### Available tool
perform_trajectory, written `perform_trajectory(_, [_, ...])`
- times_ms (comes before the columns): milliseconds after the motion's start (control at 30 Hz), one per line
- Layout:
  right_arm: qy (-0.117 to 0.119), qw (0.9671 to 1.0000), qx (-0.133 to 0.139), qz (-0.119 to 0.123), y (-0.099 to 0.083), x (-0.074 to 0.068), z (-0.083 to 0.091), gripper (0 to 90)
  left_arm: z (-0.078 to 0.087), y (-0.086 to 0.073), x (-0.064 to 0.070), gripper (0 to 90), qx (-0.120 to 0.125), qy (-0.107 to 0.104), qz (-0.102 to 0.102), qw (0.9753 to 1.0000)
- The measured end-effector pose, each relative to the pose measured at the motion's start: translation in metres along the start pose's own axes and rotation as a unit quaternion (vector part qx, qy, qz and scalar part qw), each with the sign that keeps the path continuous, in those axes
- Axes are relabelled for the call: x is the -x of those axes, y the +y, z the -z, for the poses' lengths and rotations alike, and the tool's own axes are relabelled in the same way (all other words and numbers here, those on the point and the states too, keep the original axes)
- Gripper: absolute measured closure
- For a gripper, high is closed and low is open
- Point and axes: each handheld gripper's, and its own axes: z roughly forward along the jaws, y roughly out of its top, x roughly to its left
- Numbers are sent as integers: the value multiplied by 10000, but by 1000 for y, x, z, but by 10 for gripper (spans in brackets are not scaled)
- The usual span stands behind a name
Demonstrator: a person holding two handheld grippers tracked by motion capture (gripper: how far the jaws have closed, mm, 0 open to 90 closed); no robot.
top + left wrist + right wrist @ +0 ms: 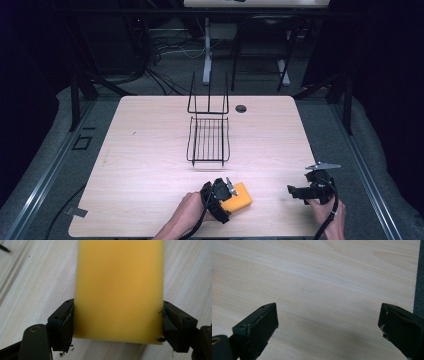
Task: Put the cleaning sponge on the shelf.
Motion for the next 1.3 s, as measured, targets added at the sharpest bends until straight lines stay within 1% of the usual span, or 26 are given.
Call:
perform_trajectory(67, [9, 10000, -11, 6, 0, 0, 0, 25, 3, -1, -1, 230, 64, 15, 71, 10000])
perform_trajectory(367, [7, 10000, 3, 5, 0, 0, 1, 25, 9, -4, -5, 229, 126, 62, 120, 9998])
perform_trajectory(667, [7, 10000, 5, 5, 0, 0, 1, 27, 19, -10, -11, 229, 237, 105, 183, 9995])
perform_trajectory(933, [11, 10000, 1, 5, 0, 0, 1, 29, 29, -15, -18, 229, 305, 146, 239, 9991])
perform_trajectory(1267, [9, 10000, 10, 10, 0, 0, 1, 29, 39, -22, -29, 229, 376, 198, 374, 9984])
perform_trajectory(1300, [8, 10000, 12, 8, 0, 0, 1, 29, 40, -22, -29, 229, 411, 205, 405, 9981])
